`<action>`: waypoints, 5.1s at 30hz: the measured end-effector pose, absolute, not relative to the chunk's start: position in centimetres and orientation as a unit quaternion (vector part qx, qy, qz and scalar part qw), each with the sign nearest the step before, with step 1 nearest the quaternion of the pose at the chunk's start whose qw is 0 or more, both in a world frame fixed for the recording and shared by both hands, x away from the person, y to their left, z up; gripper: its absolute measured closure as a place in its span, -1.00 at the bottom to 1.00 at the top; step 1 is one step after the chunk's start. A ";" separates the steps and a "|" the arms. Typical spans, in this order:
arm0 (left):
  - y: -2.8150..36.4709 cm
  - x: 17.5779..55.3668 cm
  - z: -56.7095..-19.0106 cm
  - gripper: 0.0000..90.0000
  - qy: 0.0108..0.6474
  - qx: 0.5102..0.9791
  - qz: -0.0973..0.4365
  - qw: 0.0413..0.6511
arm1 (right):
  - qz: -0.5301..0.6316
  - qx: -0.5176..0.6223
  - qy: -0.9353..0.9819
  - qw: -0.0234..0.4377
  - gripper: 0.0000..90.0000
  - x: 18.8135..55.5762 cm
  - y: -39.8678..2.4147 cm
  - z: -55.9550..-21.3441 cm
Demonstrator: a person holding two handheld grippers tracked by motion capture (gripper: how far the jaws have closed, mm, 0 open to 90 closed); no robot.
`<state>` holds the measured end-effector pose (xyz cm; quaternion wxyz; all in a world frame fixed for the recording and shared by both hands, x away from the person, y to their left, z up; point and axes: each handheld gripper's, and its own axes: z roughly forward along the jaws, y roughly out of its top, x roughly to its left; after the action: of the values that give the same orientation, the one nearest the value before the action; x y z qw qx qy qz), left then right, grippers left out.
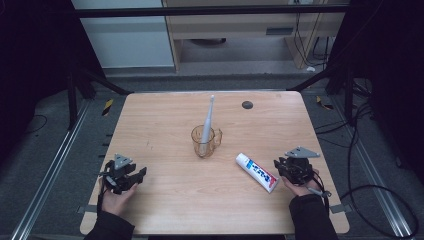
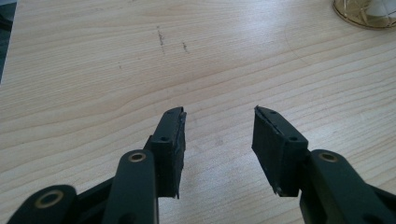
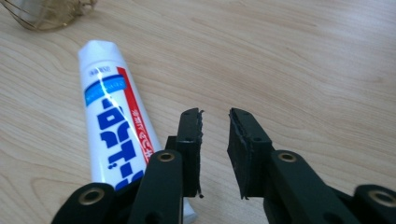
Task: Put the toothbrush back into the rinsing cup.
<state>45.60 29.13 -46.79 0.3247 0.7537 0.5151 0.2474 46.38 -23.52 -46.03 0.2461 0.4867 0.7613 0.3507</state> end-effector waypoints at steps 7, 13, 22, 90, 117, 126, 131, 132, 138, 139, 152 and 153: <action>29.0 45.6 -46.8 0.20 0.514 0.755 0.247 0.324 | 0.334 0.494 0.767 0.235 0.97 46.9 -23.9 -47.0; 29.0 45.6 -46.8 0.21 0.513 0.756 0.247 0.323 | 0.322 0.492 0.779 0.220 1.00 47.3 -23.7 -47.7; 28.9 45.6 -46.8 0.21 0.512 0.757 0.246 0.322 | 0.297 0.488 0.795 0.204 1.00 47.1 -23.5 -48.5; 29.0 45.6 -46.9 0.21 0.512 0.756 0.248 0.324 | 0.412 0.434 0.778 0.191 1.00 46.8 -18.5 -45.7; 29.0 45.6 -46.9 0.22 0.511 0.757 0.247 0.324 | 0.335 0.476 0.790 0.194 1.00 52.9 -18.8 -47.4; 29.0 45.6 -46.9 0.22 0.511 0.757 0.247 0.324 | 0.318 0.464 0.805 0.187 1.00 51.5 -19.3 -47.1; 29.0 45.6 -46.9 0.22 0.511 0.757 0.247 0.324 | 0.314 0.465 0.808 0.179 1.00 50.7 -19.8 -47.3; 29.0 45.6 -46.9 0.22 0.511 0.757 0.247 0.324 | 0.315 0.465 0.808 0.177 1.00 50.4 -19.9 -47.3; 29.0 45.6 -46.9 0.22 0.511 0.756 0.247 0.324 | 0.316 0.461 0.812 0.167 1.00 49.4 -20.1 -47.4; 29.0 45.6 -46.9 0.22 0.511 0.757 0.247 0.324 | 0.314 0.460 0.814 0.166 1.00 49.2 -20.1 -47.5; 28.9 45.6 -46.9 0.21 0.510 0.757 0.246 0.326 | 0.317 0.441 0.827 0.146 1.00 46.8 -19.6 -47.5; 28.9 45.6 -46.9 0.21 0.510 0.757 0.246 0.326 | 0.318 0.440 0.828 0.144 1.00 46.6 -19.6 -47.6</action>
<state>45.58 28.95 -46.91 0.3260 0.7569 0.5104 0.2456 46.61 -19.60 -47.56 0.1443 0.4396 0.8276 0.3177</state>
